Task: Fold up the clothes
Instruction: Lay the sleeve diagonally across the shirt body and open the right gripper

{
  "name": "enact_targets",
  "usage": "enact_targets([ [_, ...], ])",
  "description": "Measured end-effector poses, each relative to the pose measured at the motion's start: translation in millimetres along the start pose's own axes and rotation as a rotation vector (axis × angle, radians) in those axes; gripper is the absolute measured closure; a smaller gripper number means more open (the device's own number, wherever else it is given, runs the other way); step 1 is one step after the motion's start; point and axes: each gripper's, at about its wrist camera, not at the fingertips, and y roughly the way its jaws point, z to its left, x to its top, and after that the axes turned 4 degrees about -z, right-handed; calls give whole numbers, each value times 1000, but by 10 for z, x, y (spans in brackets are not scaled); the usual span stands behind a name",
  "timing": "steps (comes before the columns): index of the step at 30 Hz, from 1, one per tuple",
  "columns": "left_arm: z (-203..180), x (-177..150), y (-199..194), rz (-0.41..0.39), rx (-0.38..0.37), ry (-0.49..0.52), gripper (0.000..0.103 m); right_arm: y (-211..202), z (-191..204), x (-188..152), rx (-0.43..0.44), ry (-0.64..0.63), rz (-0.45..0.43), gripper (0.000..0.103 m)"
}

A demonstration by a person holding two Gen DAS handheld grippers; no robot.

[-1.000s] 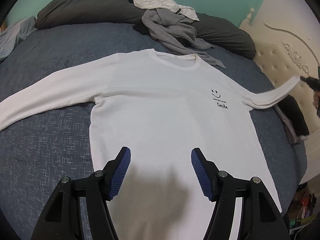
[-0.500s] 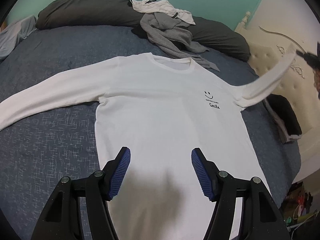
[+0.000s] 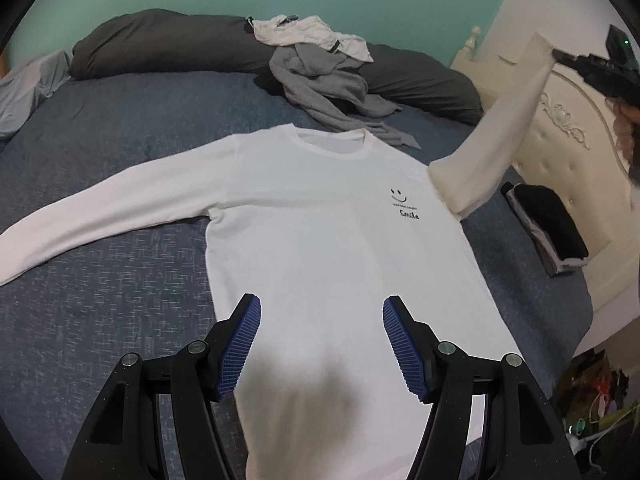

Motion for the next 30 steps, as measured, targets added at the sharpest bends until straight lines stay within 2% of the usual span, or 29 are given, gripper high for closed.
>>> enact_targets([
  [4, 79, -49, -129, -8, -2, -14, 35, 289, 433, -341, 74, -9, 68, 100],
  [9, 171, -161, -229, -13, 6, -31, 34, 734, 921, -1055, 147, 12, 171, 100],
  [13, 219, -254, -288, -9, 7, -37, 34, 1117, 1196, -1657, 184, 54, 260, 100],
  [17, 284, -331, -321, -4, 12, -46, 34, 1313, 1388, -2023, 220, 82, 302, 100],
  [21, 339, -402, -302, 3, 16, -62, 34, 1383, 1519, -2223, 257, 115, 315, 100],
  [24, 369, -426, -347, -40, 33, -75, 34, 1375, 1609, -2273, 284, 120, 316, 100],
  [30, 380, -397, -335, -35, 23, -95, 34, 1473, 1736, -2413, 307, 141, 337, 99],
])
